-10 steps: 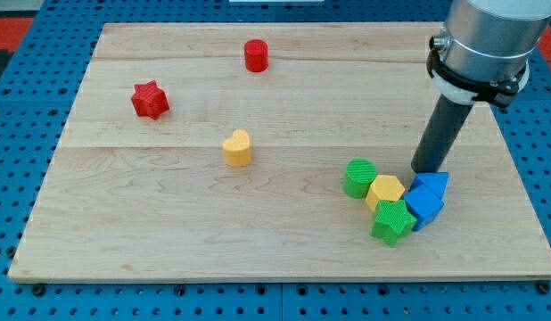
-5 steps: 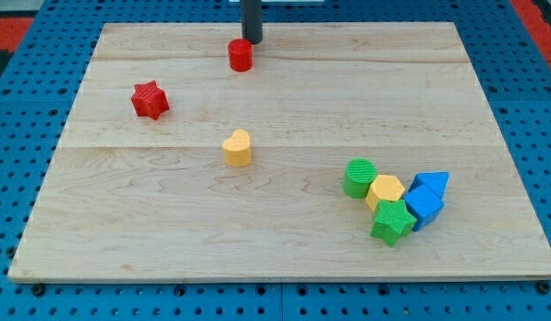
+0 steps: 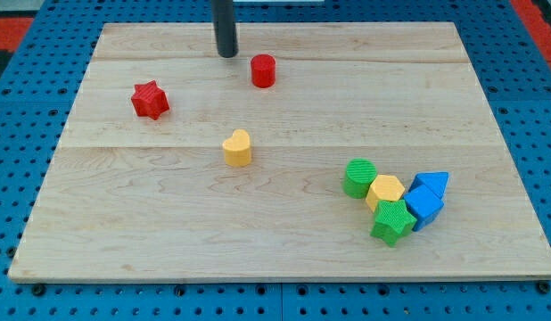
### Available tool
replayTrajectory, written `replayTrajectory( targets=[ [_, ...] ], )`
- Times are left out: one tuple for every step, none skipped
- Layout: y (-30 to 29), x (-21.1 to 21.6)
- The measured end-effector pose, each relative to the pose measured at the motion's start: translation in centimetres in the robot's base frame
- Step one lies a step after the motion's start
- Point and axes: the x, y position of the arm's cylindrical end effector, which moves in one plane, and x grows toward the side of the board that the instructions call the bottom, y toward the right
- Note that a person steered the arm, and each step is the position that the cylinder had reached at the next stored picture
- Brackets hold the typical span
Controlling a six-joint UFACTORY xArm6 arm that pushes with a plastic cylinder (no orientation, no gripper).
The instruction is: Move the red circle top right to the yellow hexagon
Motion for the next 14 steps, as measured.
replayTrajectory(
  targets=[
    [5.7,6.2],
    [10.6,10.2],
    [7.5,7.0],
    [8.1,7.3],
    [10.6,8.6],
    [10.2,6.1],
    [13.1,8.1],
    [15.4,13.2],
    [15.5,15.8],
    [15.6,13.0],
    [19.3,14.2],
    [19.8,17.5],
    [19.0,17.3],
    [19.2,15.1]
  ],
)
